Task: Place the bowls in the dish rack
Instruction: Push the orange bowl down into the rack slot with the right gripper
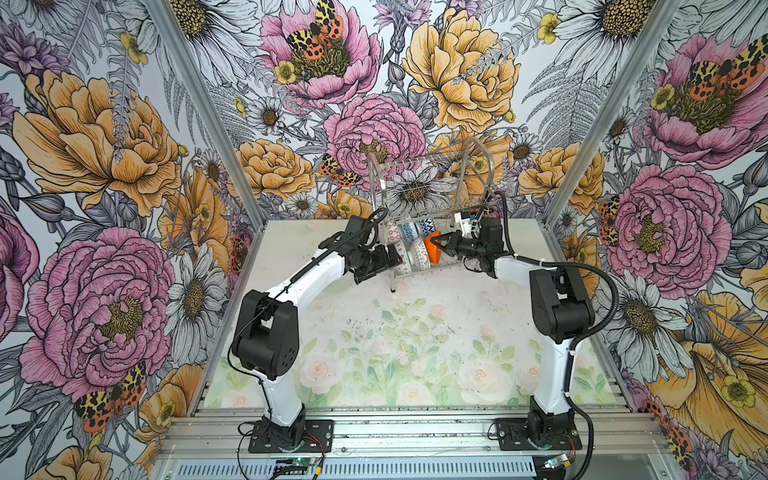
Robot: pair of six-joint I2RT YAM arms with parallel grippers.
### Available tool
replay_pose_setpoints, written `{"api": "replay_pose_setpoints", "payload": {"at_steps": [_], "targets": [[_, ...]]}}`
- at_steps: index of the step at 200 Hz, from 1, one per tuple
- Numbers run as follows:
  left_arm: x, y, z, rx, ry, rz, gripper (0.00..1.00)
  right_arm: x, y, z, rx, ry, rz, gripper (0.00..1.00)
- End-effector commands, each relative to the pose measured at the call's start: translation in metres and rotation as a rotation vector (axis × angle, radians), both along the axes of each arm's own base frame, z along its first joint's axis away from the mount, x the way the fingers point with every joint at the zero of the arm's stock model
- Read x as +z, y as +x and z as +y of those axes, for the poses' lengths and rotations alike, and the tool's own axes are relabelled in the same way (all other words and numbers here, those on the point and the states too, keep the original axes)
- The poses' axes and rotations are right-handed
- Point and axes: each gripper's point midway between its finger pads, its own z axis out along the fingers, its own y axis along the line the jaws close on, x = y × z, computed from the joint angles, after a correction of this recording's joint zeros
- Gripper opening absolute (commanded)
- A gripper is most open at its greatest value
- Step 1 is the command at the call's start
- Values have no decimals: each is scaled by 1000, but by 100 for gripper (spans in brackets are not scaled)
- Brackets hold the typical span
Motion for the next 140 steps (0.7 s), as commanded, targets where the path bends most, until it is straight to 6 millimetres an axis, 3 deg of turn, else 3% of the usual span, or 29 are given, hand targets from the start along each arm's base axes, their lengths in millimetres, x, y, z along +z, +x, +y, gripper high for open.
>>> {"api": "replay_pose_setpoints", "payload": {"at_steps": [1,53,56,62,140], "targets": [[2,6,0,-2,4,-7,99,-61,-18,-7,-27,-84,201,5],[7,7,-1,-3,0,-14,99,-56,-17,-16,-28,-93,194,10],[-6,9,-2,-3,11,13,99,-56,-17,-16,-25,-92,195,11],[-9,9,-2,-4,13,19,99,-55,-17,-16,-20,-92,193,13],[-9,9,1,5,23,23,99,-63,-19,-21,6,-138,207,16]]}}
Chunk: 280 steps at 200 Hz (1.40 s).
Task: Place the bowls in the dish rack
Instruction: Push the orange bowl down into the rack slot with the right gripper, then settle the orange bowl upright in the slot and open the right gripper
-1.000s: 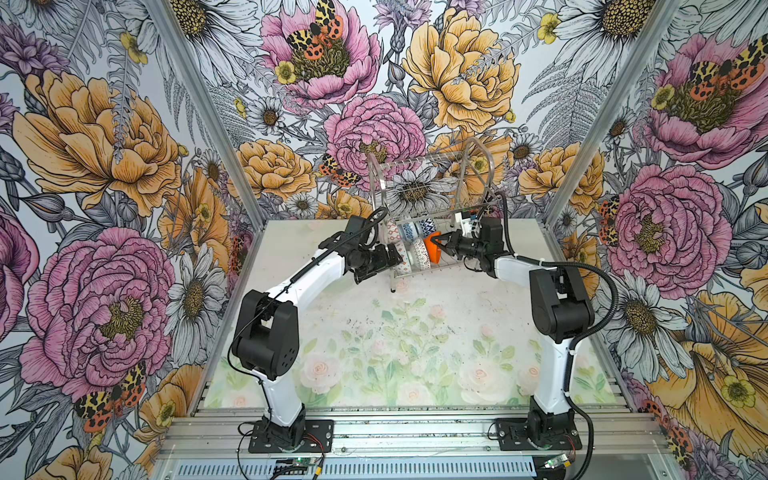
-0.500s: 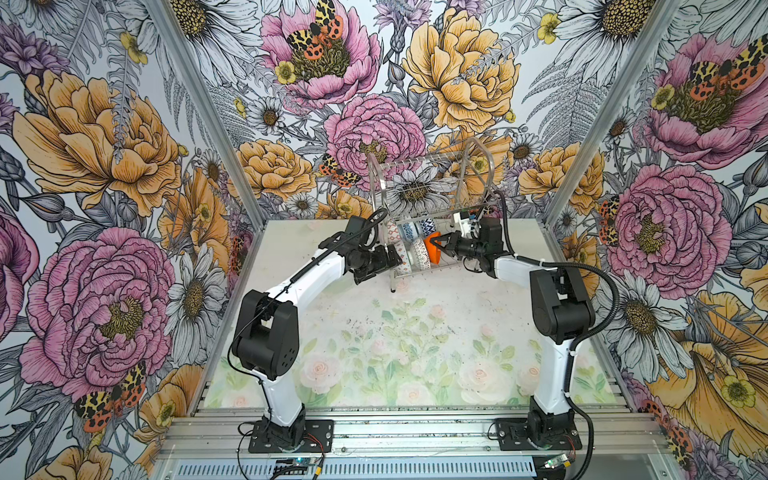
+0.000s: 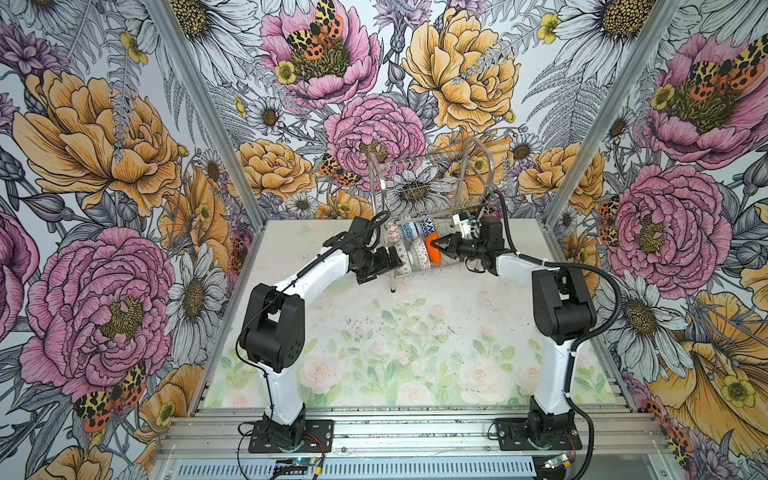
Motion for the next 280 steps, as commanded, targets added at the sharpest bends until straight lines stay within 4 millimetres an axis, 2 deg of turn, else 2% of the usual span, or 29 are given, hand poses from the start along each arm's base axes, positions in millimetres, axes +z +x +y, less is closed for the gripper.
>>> {"api": "replay_pose_setpoints", "payload": {"at_steps": [1,50,123,280], "targets": [[11,4,3,5,1,-29,99,-57,-12,-14,-43,-83,191,17],[10,4,3,7,2,-27,99,-55,-13,-19,-43,-94,184,17],[8,2,-2,0,4,-23,99,-55,-18,-19,-20,-98,180,23],[12,-2,-9,-9,16,-41,98,-24,-20,-26,-23,-88,119,35]]}}
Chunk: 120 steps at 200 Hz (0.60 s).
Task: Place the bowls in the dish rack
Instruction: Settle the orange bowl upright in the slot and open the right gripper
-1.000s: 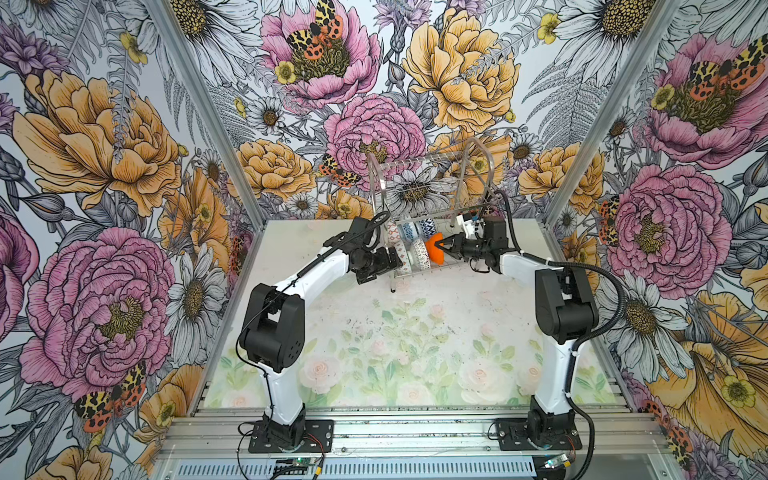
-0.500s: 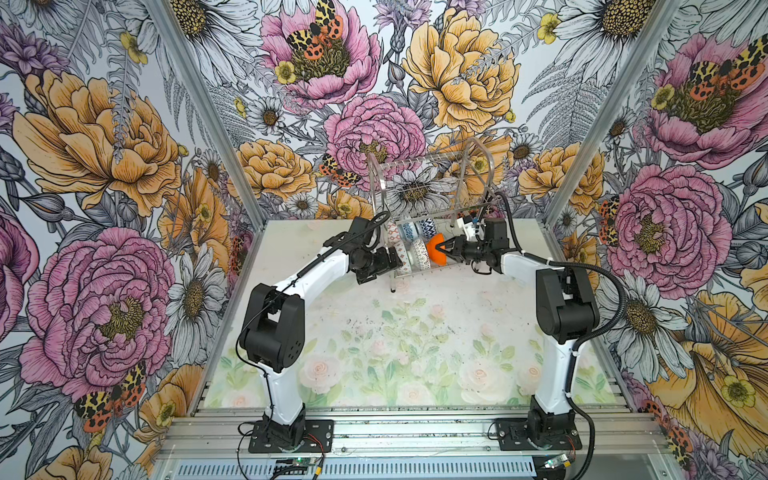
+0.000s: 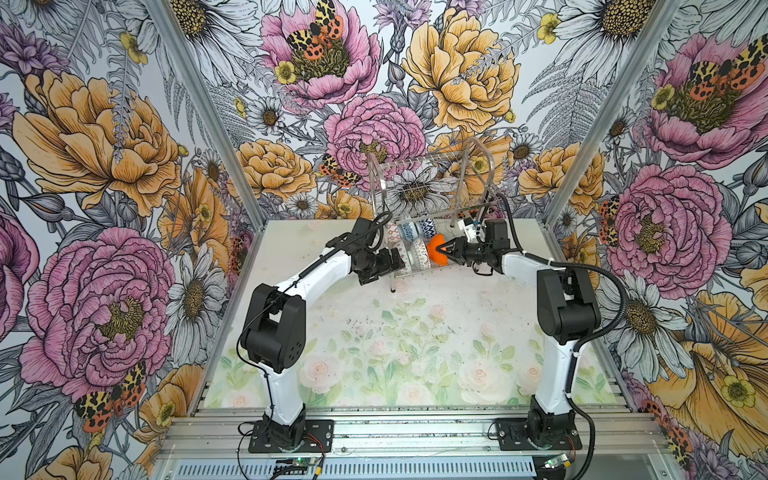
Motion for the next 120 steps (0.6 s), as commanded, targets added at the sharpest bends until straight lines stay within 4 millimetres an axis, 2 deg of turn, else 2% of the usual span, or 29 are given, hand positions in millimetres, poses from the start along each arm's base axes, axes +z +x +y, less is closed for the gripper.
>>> {"api": "replay_pose_setpoints", "payload": {"at_steps": [1,77,120], "targets": [[13,3,-3,3,3,-40,99,-6,-8,-8,-29,-36,40,36],[17,2,-2,1,4,-50,99,11,-12,-8,-26,-30,8,42],[12,0,-1,1,13,-43,99,20,-13,-11,-36,-40,-7,46]]}}
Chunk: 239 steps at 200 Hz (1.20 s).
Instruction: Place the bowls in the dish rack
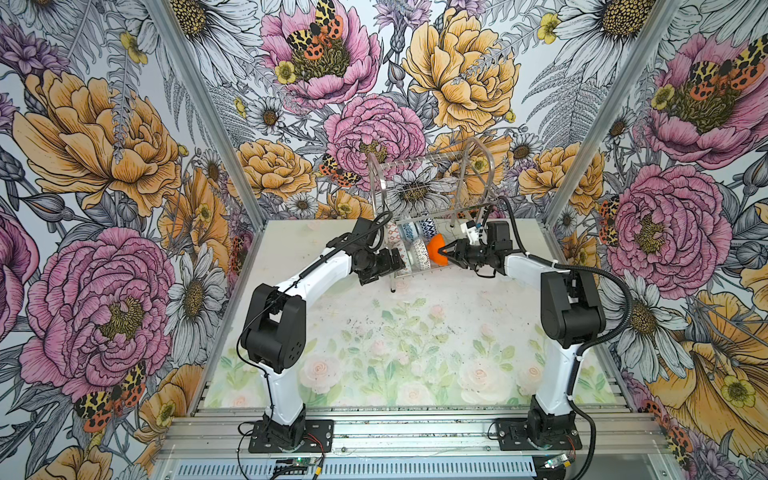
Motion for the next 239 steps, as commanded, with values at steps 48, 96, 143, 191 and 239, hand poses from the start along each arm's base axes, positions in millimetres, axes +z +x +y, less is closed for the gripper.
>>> {"api": "replay_pose_setpoints", "payload": {"at_steps": [48,96,143,191,239], "targets": [[11,-1,0,-5,10,-38,99,15,-6,-9,-15,-51,-41,47],[28,-4,7,0,1,-75,99,18,-8,-12,-19,-60,-43,48],[32,-4,21,20,7,-87,98,24,-13,-14,-16,-74,-51,49],[32,-9,34,33,16,-91,99,28,-19,-17,-28,-86,-53,50],[39,-10,50,50,35,-124,99,35,-32,-23,-42,-103,-53,96]]}}
